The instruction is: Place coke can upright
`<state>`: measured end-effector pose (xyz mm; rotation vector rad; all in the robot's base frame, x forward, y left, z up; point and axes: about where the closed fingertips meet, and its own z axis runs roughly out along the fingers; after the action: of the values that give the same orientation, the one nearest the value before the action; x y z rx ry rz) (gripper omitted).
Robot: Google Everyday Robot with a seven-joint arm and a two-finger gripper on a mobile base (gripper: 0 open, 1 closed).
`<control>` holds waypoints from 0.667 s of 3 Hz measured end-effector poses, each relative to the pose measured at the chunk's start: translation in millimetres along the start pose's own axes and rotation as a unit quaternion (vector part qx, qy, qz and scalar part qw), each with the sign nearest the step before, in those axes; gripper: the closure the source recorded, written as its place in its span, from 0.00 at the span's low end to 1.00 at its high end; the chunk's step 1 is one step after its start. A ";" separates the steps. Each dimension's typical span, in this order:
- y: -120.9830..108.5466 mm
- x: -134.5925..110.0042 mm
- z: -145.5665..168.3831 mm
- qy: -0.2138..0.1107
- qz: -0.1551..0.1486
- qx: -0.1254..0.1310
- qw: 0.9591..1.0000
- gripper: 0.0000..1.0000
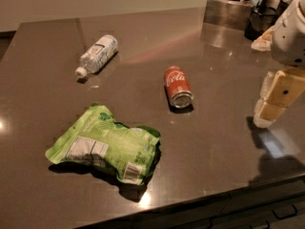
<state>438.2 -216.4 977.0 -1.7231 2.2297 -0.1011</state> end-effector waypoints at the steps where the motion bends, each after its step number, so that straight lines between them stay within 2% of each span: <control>1: 0.0 0.0 0.0 0.000 0.000 0.000 1.000 0.00; 2: 0.2 -9.1 3.6 -0.004 0.014 0.004 1.000 0.00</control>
Offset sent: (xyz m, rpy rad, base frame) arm 0.0101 0.0304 -0.0113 0.0480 0.0065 -0.0909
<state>441.2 -207.2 975.4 -1.6845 2.2449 -0.0954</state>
